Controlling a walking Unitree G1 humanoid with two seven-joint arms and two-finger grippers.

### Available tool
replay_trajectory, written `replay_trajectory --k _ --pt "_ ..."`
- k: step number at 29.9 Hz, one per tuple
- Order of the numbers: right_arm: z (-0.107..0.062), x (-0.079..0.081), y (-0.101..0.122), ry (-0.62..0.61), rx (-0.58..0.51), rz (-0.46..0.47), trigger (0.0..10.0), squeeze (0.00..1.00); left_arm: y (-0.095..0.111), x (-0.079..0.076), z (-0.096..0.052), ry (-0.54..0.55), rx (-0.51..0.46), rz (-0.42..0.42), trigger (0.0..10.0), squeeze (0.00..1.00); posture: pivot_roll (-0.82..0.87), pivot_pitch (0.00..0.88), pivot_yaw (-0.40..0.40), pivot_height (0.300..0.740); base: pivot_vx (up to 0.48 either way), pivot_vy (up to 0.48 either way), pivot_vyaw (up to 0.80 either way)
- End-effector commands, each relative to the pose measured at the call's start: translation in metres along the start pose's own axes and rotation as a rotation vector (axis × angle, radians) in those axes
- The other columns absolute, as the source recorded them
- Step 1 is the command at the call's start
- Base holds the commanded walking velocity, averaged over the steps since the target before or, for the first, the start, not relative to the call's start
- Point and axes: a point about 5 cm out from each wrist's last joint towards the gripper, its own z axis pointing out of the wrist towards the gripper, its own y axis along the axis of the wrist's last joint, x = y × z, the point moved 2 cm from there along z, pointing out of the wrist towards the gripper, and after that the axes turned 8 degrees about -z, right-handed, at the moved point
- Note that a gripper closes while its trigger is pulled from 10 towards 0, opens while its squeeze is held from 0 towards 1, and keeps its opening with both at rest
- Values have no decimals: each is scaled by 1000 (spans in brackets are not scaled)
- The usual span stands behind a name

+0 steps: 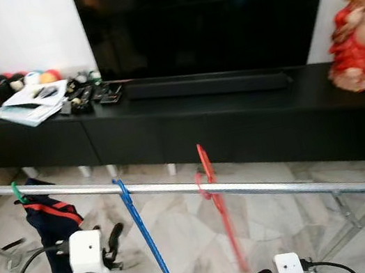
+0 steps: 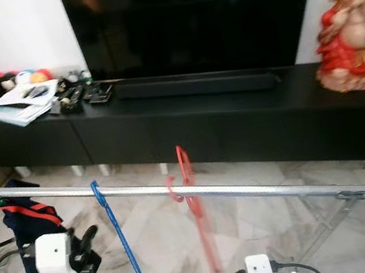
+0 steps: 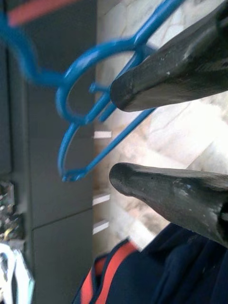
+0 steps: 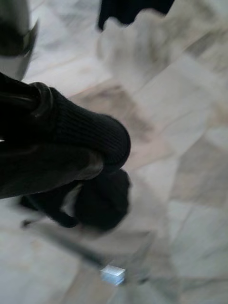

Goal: Hang hanger

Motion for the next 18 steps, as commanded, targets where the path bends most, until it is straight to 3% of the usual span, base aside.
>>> replay_trajectory --k 1,2,3,4,5,9,13,18 --pt "0 1 0 -1 2 4 10000 0 1 0 -2 -8 6 -1 10000 0 82 22 7 740 0 0 0" --pt "0 1 0 -1 3 4 10000 0 2 0 -2 -7 5 -5 10000 0 83 23 8 740 0 0 0" --pt "0 1 -1 -1 4 4 10000 0 6 0 -3 4 -5 -74 10000 0 82 25 8 740 0 0 0" --pt "0 1 -1 -1 4 4 10000 0 6 0 -3 4 -5 -74 10000 0 82 25 8 740 0 0 0" --pt "0 1 -1 -1 6 5 10000 0 10 -2 -4 -16 4 -134 10000 0 82 25 8 740 0 0 0" --pt "0 0 -1 -4 9 5 10000 0 13 -10 -6 -86 37 -180 10000 0 89 34 10 740 0 0 0" --pt "0 -1 -3 -9 15 6 10000 0 24 -15 -6 -179 73 -170 10000 0 91 38 11 740 0 0 0" --pt "-1 -1 -3 -12 18 10 10000 0 33 -5 2 -154 97 -108 10000 0 93 41 12 740 0 0 0"
